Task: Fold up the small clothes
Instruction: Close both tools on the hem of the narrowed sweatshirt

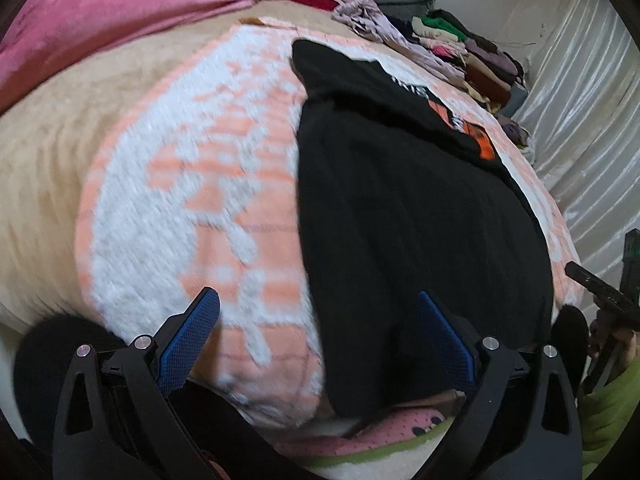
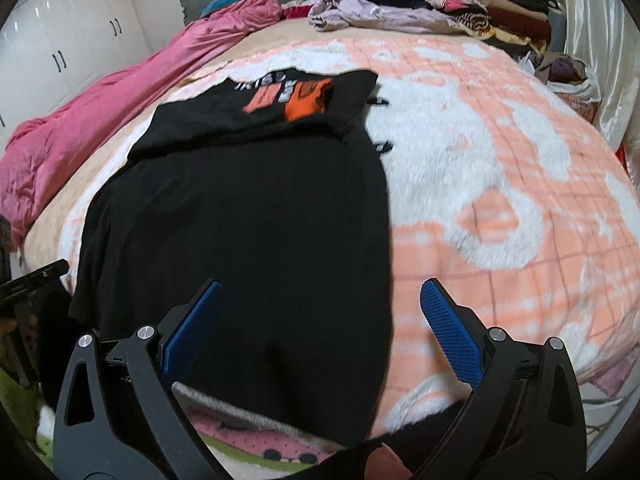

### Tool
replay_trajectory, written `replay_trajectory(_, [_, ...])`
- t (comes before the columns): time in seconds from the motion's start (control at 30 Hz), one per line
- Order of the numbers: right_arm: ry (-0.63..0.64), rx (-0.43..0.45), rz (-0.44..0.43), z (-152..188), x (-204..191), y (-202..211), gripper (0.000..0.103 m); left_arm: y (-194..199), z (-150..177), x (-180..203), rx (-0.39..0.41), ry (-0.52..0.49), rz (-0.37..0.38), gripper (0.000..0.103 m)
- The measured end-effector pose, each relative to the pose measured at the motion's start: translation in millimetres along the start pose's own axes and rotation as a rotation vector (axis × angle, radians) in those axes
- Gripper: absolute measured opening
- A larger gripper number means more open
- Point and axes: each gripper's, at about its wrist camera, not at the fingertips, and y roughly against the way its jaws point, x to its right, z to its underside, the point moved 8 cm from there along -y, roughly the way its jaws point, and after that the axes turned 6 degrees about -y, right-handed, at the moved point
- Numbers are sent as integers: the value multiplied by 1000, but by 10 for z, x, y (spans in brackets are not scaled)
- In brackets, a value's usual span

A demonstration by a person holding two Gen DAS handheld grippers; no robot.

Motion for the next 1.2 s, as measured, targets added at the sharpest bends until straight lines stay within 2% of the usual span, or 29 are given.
replay_trajectory(0.03, [3, -5, -3, 27, -15, -3, 93, -19, 32, 27, -9, 5, 17, 79])
replay_trajectory(0.07, [8, -9, -5, 54, -34, -8, 93, -43, 66, 60, -19, 11, 36, 74])
replay_trajectory(0.23, [31, -31, -19, 155, -150, -45, 93, -151, 122, 184, -41, -14, 26, 73])
replay_trajectory(0.37, [64, -52, -31, 231, -283, -110, 93, -203, 97, 222, -24, 8, 8, 75])
replay_trajectory(0.4, [68, -54, -31, 240, -305, -120, 93, -206, 86, 242, -12, 4, -1, 67])
replay_trajectory(0.43, [74, -57, -34, 254, -336, -132, 93, -206, 73, 251, -1, -3, -23, 54])
replay_trajectory(0.5, [84, -61, -39, 275, -384, -144, 93, -216, 53, 229, 4, -11, -53, 41])
replay_trajectory(0.53, [93, -64, -41, 285, -408, -147, 93, -203, 45, 215, 10, -6, -57, 29])
replay_trajectory(0.57, [97, -63, -41, 290, -421, -145, 93, -180, 35, 197, 17, -3, -55, 20])
replay_trajectory(0.6, [100, -62, -41, 294, -432, -139, 93, -151, 14, 209, 27, 8, -7, 7])
replay_trajectory(0.63, [100, -62, -41, 289, -435, -143, 93, -109, -10, 212, 34, 19, 15, 7])
replay_trajectory(0.83, [62, -40, -26, 250, -280, -38, 93, 168, -137, 90, 86, -42, -59, 7])
replay_trajectory(1.0, [-5, -36, 18, 235, -14, 4, 93, 35, -92, -71, 12, -7, -56, 8])
replay_trajectory(1.2, [-66, -20, 67, 272, 315, 141, 93, -56, -36, -94, -8, -7, -55, 16])
